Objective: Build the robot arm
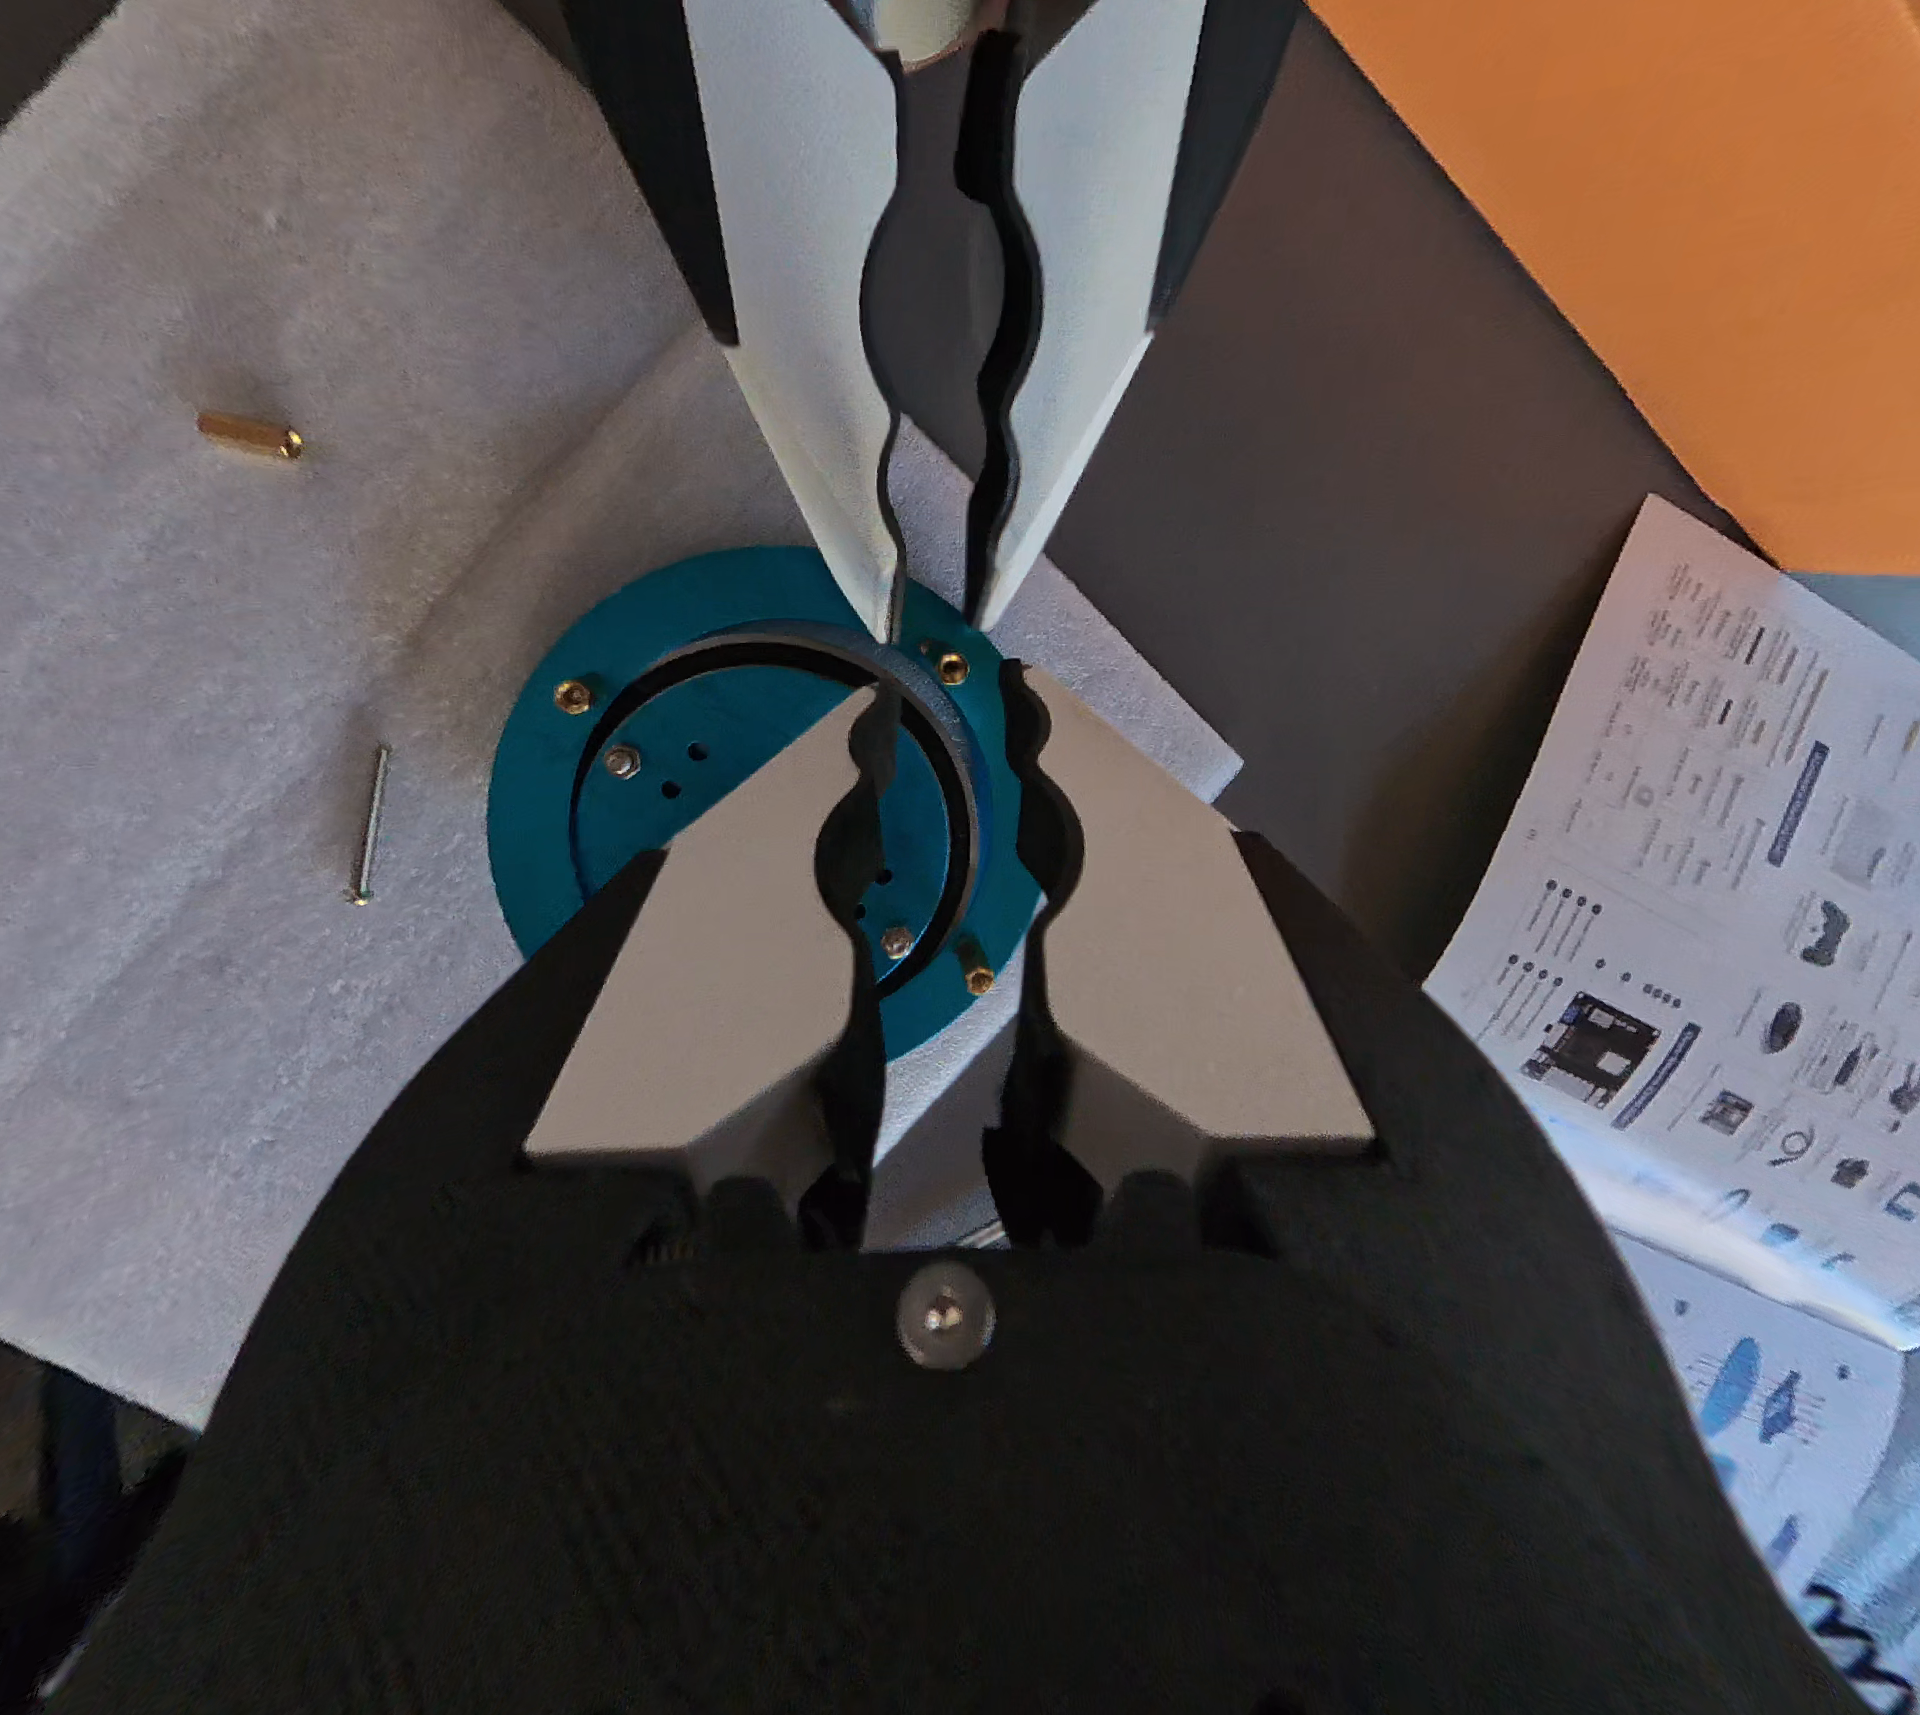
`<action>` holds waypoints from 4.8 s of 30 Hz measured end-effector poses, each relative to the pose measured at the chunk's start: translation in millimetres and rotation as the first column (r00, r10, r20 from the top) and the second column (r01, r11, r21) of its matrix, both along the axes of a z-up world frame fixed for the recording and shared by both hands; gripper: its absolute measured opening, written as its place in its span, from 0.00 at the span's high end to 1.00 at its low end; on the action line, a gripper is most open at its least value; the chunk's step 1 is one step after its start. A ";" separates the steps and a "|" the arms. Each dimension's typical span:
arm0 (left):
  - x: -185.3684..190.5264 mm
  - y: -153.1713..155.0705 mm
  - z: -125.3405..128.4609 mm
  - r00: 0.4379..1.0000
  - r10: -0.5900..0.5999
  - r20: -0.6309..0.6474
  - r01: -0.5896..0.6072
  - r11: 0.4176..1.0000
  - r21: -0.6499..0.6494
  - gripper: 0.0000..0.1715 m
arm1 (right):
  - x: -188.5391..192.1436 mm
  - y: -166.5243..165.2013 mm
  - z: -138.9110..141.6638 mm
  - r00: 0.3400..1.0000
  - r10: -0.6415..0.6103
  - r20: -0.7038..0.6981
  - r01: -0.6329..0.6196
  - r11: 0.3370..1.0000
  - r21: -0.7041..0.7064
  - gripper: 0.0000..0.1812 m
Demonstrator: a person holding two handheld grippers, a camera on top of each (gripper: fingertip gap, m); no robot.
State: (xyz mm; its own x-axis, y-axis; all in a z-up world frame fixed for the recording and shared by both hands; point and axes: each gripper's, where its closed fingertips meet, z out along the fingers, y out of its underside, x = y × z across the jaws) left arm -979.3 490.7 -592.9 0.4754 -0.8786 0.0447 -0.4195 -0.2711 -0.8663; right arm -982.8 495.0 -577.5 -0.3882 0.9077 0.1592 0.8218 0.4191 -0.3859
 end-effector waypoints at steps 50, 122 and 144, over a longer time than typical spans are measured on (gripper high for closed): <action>2.7 0.4 -5.2 0.998 0.012 -0.059 -0.009 0.998 0.056 0.99 | -0.5 -1.8 -4.1 0.935 -0.345 -0.079 0.304 0.898 -0.317 0.89; -10.7 10.6 -4.2 0.995 0.094 -0.023 -0.094 0.996 0.006 0.89 | 48.1 28.5 16.3 0.642 -0.703 -0.307 0.554 0.702 -0.447 0.80; 4.6 7.9 -1.0 0.999 0.054 -0.005 -0.054 0.998 0.015 0.98 | 91.7 -0.6 -19.3 0.518 -0.845 -0.129 0.646 0.486 -0.588 0.82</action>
State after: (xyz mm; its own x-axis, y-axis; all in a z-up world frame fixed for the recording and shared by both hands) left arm -974.7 498.6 -593.9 0.5226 -0.8521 0.0290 -0.4093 -0.2806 -0.8682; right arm -891.1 494.4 -596.7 0.4748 0.8046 -0.3568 0.4808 -0.5766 -0.6606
